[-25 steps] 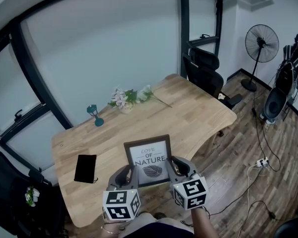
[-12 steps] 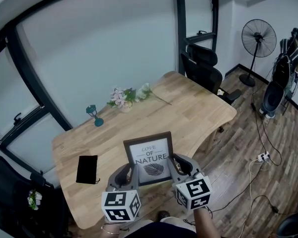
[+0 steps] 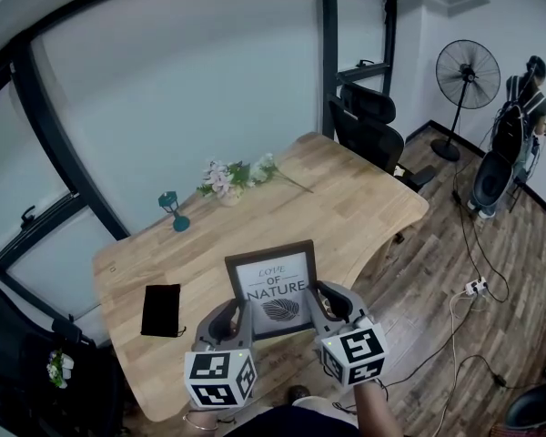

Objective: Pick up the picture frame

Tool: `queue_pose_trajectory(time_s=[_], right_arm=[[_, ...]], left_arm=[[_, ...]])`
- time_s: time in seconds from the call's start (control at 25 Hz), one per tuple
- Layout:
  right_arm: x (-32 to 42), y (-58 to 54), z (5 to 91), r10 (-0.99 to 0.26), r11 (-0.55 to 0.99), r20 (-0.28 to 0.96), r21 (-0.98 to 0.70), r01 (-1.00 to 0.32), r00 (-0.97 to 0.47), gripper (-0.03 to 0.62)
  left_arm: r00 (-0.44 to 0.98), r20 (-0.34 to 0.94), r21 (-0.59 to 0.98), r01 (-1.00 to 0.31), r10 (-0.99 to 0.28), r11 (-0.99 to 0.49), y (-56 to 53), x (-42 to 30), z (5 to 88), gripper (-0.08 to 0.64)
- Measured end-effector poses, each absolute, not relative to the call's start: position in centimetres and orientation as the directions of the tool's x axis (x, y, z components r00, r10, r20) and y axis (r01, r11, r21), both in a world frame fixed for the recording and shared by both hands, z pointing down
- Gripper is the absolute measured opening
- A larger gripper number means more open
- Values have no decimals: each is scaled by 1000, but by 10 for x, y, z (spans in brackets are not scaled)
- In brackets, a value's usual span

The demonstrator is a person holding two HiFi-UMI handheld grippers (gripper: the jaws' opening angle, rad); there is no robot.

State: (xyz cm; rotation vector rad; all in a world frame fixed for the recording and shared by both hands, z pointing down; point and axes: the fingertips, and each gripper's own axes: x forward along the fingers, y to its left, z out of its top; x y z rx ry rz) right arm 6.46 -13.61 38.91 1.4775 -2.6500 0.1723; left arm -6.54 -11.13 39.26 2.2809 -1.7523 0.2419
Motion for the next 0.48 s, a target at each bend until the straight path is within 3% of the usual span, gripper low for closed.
queue_pose_trajectory(time_s=[0.48], right_arm=[[56,-122,382,-852,508,146,-2,-861,-503,69]], left_arm=[[289,259,119,-957,-922,-266,-99,-75,387,71]])
